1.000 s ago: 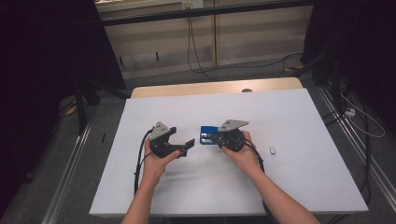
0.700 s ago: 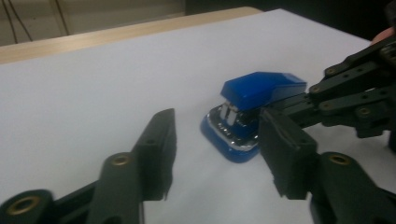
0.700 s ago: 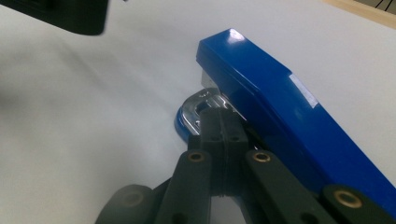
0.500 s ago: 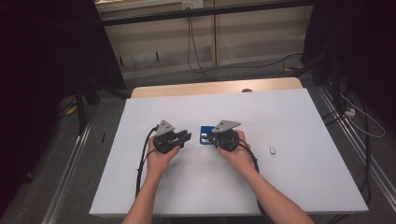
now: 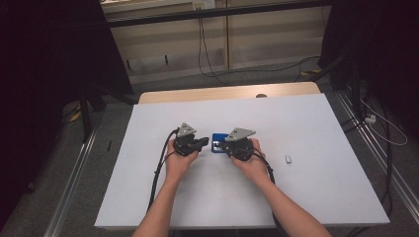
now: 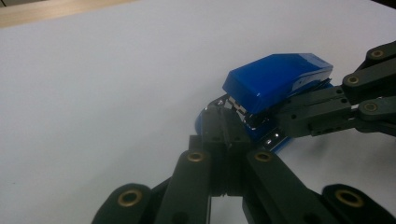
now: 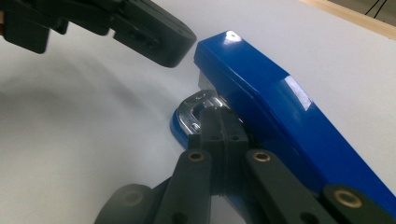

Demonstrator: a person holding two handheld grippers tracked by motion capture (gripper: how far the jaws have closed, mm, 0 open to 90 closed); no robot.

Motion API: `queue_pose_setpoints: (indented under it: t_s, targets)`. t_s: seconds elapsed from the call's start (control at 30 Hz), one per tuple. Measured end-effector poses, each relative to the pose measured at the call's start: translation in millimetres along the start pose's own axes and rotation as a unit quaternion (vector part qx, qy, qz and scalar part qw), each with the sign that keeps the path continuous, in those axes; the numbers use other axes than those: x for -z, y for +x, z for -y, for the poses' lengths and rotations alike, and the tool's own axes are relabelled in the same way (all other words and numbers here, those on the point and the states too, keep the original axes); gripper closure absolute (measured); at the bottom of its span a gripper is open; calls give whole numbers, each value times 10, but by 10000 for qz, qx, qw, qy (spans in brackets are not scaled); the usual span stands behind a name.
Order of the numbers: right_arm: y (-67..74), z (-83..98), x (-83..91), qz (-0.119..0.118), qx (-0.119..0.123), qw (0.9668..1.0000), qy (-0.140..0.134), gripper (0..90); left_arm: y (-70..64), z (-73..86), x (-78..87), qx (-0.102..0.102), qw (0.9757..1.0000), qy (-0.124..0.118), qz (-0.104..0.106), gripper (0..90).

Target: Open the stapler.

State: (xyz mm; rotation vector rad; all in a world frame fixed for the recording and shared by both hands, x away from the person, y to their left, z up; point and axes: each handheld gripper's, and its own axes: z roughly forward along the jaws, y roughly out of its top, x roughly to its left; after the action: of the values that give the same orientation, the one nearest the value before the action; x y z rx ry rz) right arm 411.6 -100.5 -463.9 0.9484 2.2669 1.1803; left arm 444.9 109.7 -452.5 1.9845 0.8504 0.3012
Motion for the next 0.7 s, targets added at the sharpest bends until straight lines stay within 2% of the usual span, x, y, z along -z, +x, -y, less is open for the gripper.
queue_pose_setpoints:
  t_s: [0.13,0.2,0.33,0.5,0.57,0.7]
  targets:
    - [6,7,1,31,15,10000,-26,900,-23,-4,-30,-22,10000,-18,40,900]
    - [9,9,2,35,29,10000,-26,900,-37,-12,-44,-117,9999,42,17,900]
    - [10,11,2,35,9,10000,-35,900,-41,-7,-71,-13,10000,47,31,900]
    - [11,14,2,39,13,10000,-45,900,-43,3,-92,-16,9999,104,60,900]
    - [13,19,3,47,14,10000,-62,900,-47,-10,-84,20,10000,34,87,900]
    - [16,19,3,57,18,10000,-62,900,-68,-71,-53,-46,9999,-8,114,900]
